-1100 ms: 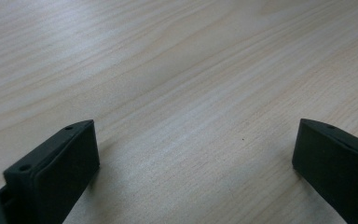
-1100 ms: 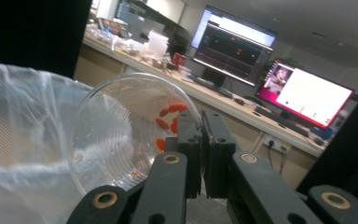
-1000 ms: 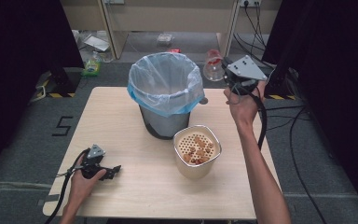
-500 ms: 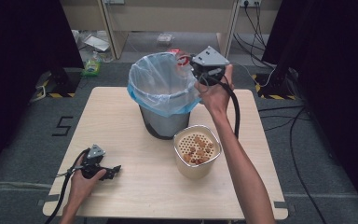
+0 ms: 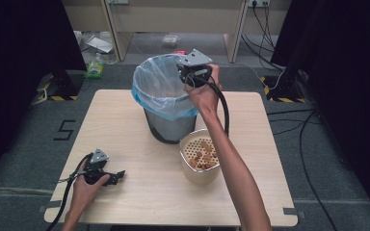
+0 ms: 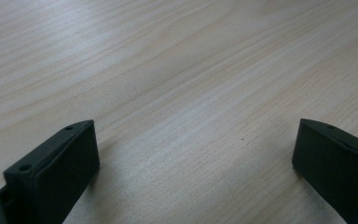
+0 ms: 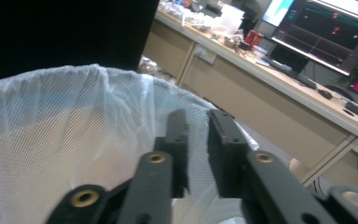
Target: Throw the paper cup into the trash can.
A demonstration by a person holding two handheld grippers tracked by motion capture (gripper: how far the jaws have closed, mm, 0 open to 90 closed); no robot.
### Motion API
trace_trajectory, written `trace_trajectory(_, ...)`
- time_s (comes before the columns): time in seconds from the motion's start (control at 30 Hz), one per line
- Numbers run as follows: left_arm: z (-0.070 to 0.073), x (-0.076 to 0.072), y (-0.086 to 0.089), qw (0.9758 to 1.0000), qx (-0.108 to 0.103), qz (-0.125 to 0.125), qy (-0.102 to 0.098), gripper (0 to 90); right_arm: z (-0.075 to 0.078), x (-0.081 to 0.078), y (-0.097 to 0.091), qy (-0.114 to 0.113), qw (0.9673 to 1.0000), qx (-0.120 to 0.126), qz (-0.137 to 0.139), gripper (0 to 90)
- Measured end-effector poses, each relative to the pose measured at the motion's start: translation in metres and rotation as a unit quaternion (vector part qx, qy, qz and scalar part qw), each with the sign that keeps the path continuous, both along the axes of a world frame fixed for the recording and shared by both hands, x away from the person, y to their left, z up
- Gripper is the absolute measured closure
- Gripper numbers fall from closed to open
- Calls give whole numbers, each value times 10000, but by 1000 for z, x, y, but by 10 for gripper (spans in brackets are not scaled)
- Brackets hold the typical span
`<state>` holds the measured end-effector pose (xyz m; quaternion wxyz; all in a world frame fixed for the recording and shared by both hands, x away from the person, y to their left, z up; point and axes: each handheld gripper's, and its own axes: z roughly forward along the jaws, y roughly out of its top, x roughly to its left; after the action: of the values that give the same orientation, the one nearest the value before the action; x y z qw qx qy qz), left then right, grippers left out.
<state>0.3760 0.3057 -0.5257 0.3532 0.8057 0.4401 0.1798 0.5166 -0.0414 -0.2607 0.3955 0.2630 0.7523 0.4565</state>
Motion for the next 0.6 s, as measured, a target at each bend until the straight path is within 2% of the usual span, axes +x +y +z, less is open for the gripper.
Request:
trace_trajectory(0.1, 0, 0, 0, 10000, -4, -24, 9, 0, 3, -1, -2, 30, 10000, 46, 27, 725)
trace_trajectory(0.17, 0, -1, 0, 10000, -5, -24, 10, 0, 8, -5, -10, 43, 9999, 158, -11, 685)
trace_trajectory(0.27, 0, -1, 0, 10000, -5, -23, 10, 0, 10, -9, -18, 60, 9998, 182, -66, 646)
trace_trajectory(0.4, 0, -1, 0, 10000, -5, -23, 9, 0, 11, -19, -41, 148, 9993, 291, -192, 586)
trace_trajectory(0.6, 0, -1, 0, 10000, -6, -21, 8, 0, 2, -35, -80, 374, 9975, 392, -463, 486)
